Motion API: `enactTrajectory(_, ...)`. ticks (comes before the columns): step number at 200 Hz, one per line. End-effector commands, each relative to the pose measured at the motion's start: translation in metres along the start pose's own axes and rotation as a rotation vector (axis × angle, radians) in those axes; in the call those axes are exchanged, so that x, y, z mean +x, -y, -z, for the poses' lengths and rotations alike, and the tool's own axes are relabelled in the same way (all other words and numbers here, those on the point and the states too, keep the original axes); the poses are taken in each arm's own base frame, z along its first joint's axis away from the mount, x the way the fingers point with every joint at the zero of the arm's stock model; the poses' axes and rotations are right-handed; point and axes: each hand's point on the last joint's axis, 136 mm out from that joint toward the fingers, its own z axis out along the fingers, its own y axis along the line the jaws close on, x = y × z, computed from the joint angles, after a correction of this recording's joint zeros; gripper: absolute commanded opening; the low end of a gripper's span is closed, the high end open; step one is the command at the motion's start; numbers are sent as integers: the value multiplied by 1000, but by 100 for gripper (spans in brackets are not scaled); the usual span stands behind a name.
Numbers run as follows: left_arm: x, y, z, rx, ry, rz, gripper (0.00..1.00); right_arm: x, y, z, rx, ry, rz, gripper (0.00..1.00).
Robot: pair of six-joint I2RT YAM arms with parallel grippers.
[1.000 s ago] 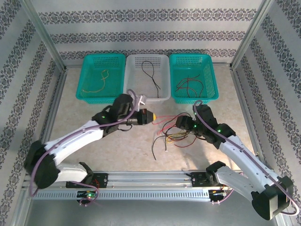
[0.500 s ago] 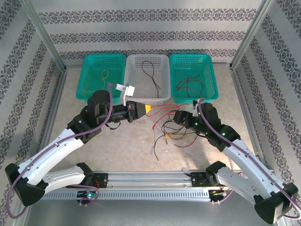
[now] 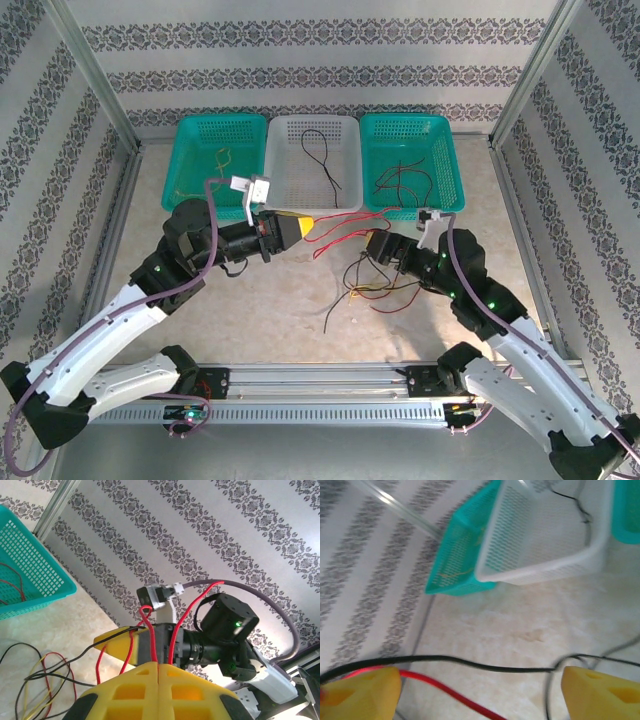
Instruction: Untangle the cables
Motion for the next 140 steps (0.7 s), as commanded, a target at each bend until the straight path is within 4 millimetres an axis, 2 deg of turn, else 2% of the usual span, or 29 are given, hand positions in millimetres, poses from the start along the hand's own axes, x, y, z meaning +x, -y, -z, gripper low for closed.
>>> enactTrajectory(1,-25,20,6,87,119,-23,0,-9,-47,7,-210,61,40,88)
enactTrajectory(37,-31,15,6,111,199,-3,0,-3,-78,4,-311,55,63,90)
enactTrajectory(85,-36,12,7,173,285,40,0,12,-93,-21,-340,65,15,88)
enactTrajectory(106,-36,13,9,196,302,57,0,9,-90,-28,-329,102,-33,85)
enactTrajectory(140,-38,15,12,213,328,62,0,3,-68,-30,-255,173,-74,80)
